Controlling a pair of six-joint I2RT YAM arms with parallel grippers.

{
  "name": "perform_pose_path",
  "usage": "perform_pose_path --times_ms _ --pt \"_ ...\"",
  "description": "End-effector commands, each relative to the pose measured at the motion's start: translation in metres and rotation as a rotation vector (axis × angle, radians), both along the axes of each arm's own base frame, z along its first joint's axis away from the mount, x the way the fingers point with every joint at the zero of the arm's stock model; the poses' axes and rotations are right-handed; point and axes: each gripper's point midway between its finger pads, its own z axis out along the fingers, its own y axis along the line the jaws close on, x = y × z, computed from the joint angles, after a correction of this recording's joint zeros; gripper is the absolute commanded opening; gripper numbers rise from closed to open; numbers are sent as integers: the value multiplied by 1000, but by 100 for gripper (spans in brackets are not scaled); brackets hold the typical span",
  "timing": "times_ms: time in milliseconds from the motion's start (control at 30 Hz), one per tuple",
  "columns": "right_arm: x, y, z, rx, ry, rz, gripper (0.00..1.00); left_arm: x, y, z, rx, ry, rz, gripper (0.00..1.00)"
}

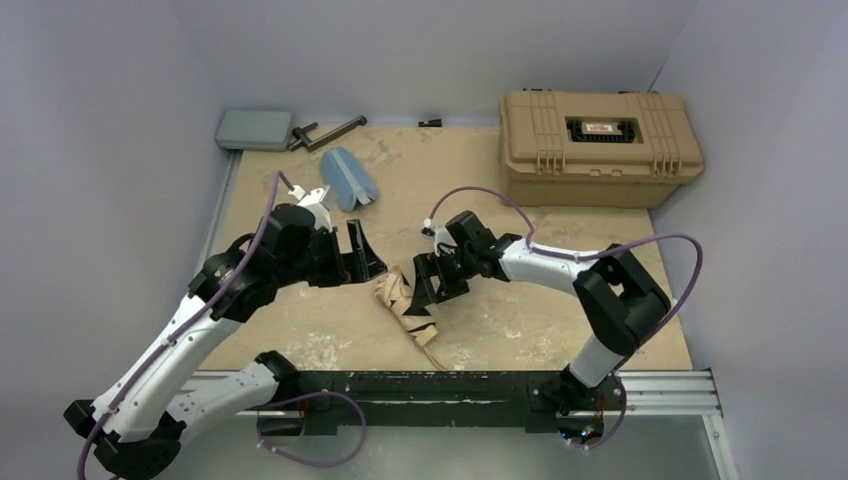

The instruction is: Open the umbrella

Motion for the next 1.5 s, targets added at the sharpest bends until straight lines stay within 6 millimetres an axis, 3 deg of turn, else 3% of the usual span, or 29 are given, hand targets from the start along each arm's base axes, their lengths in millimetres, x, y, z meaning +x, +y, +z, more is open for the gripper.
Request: perform_pose_path --times_ms 0,267,433,567,700,833,933,1200,1300,1467 --pt "15 20 12 82 -36 19 80 6 2 19 -38 -83 10 94" --pt "-1 18 -21 58 56 91 66 6 16 15 -38 -149 62 94" --pt "-6 17 -26 60 71 130 53 14 18 7 -38 -144 114 94" --pt "-7 20 -20 79 63 156 31 19 15 -5 -82 -108 172 95" --pt "-1 23 -3 94 24 162 17 18 5 -12 -153 -93 169 97" --pt "10 33 39 146 -34 154 6 17 4 1 -180 -116 160 99" --pt "25 41 79 176 -91 114 0 20 14 15 -182 -148 211 100" --pt "55 62 185 314 -189 -12 0 26 32 77 -295 -308 308 100" --pt "58 70 231 414 -201 -50 0 24 36 106 -395 -405 319 98" --pt "56 74 296 558 -201 -93 0 27 38 128 -472 -479 337 95"
